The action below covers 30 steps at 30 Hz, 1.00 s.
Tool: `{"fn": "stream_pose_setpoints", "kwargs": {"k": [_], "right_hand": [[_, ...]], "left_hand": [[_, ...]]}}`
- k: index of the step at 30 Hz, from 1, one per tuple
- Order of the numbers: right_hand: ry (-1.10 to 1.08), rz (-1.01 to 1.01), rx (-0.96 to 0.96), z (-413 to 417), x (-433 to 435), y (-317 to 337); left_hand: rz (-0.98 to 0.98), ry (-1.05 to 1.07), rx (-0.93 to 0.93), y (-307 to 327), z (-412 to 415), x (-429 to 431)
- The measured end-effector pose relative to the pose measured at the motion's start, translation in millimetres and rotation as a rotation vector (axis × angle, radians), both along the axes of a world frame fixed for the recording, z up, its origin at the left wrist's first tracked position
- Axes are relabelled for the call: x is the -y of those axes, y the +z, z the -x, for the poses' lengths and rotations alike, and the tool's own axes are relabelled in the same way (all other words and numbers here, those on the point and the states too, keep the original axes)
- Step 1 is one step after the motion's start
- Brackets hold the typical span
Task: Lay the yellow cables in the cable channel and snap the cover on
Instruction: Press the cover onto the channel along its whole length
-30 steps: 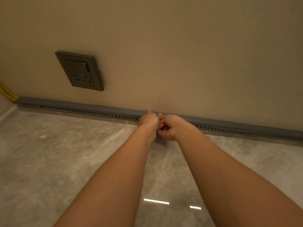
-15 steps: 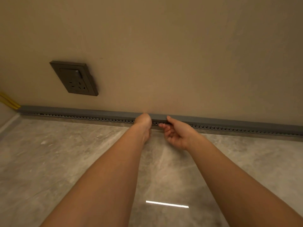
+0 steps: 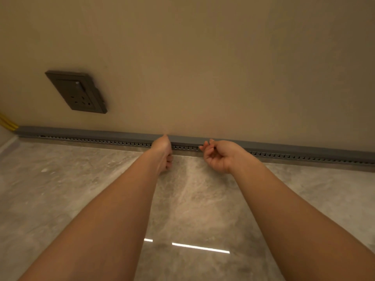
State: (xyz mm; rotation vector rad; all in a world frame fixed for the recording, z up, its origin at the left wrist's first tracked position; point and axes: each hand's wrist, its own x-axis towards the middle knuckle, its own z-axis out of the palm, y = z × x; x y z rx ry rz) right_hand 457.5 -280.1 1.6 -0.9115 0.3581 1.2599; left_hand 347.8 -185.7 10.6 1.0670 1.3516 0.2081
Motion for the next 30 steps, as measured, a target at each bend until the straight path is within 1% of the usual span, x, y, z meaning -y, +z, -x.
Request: {"fn": "stream_pose_setpoints", "kwargs": {"k": [5, 8, 12, 15, 19, 23, 26, 30], "right_hand": [[0.01, -0.032, -0.051, -6.6, -2.8, 1.9], [0.001, -0.026, -0.071, -7.4, -4.7, 0.0], [0.002, -0.016, -0.023, -3.7, -3.5, 3.0], [0.007, 0.001, 0.004, -1.0, -3.0, 1.8], [0.033, -0.001, -0.005, -3.2, -1.2, 0.8], [0.0, 0.017, 0.038, -1.1, -1.0, 0.9], [-0.001, 0.037, 0.078, 0.9, -1.9, -0.1], [0.03, 0.091, 0.192, 5.4, 1.8, -3.6]], "left_hand": [[-0.017, 0.044, 0.048, -7.8, -2.7, -1.0], [-0.066, 0.083, 0.027, -13.0, -6.1, 2.4], [-0.167, 0.161, 0.0, -25.4, -18.0, 5.8], [-0.157, 0.15, -0.048, -26.9, -28.8, 12.4], [-0.112, 0.11, -0.013, -28.5, -50.4, 30.0], [-0.088, 0.12, 0.004, -33.8, -63.7, 39.6], [-0.158, 0.129, -0.006, -35.5, -65.1, 38.6], [-0.12, 0.121, 0.038, -35.9, -68.4, 36.3]]}}
